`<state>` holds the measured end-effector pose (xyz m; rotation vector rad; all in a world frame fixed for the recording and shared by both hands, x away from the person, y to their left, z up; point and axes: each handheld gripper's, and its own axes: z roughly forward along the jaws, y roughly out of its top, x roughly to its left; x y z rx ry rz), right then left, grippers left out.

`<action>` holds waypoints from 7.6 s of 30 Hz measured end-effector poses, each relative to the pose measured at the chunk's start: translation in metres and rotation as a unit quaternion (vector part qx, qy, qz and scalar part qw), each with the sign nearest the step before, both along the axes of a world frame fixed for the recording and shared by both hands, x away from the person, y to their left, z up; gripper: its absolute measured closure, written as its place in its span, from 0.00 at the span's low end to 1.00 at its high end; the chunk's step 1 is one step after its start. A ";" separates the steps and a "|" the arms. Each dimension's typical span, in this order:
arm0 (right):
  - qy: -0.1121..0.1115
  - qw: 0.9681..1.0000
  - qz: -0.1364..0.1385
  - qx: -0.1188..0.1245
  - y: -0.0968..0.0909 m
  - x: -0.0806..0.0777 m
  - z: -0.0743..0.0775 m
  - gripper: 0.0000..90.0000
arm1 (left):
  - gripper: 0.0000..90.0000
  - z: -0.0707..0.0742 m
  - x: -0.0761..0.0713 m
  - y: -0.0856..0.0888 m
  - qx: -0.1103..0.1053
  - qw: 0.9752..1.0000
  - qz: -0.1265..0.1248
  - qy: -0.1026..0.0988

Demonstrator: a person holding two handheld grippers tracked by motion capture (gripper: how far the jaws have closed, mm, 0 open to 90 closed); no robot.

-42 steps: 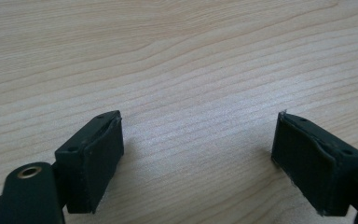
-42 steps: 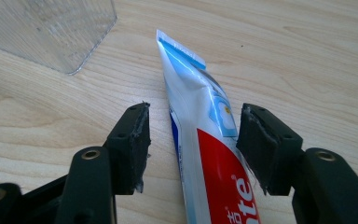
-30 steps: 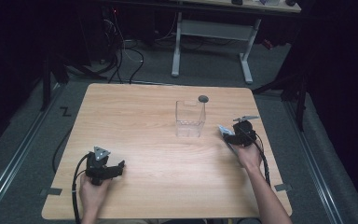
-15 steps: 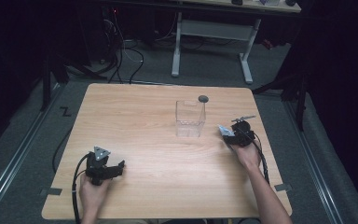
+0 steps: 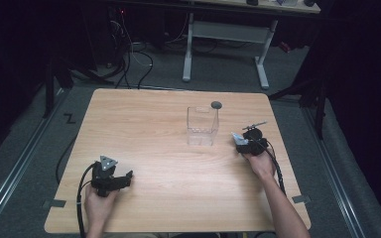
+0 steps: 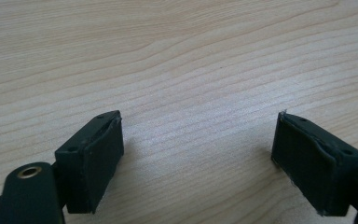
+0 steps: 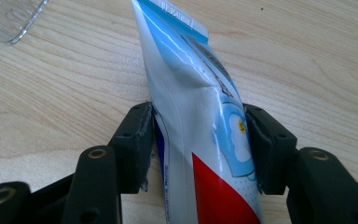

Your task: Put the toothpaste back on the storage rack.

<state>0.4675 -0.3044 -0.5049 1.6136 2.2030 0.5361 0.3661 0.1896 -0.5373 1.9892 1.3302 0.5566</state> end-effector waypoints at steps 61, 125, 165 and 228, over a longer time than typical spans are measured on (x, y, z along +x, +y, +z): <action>-0.004 0.995 0.056 0.083 -0.002 -0.010 0.023 0.79 | 0.19 0.000 0.000 0.001 -0.002 1.000 0.000 0.001; -0.081 0.981 0.111 0.139 0.017 -0.046 0.063 0.79 | 0.19 0.000 0.000 0.000 0.000 1.000 0.000 0.000; -0.117 0.970 0.141 0.160 0.033 -0.046 0.098 0.79 | 0.19 0.000 0.000 0.000 0.000 1.000 0.000 0.000; -0.176 0.956 0.166 0.167 0.081 0.013 0.154 0.78 | 0.19 0.000 0.000 0.000 0.001 1.000 0.000 0.000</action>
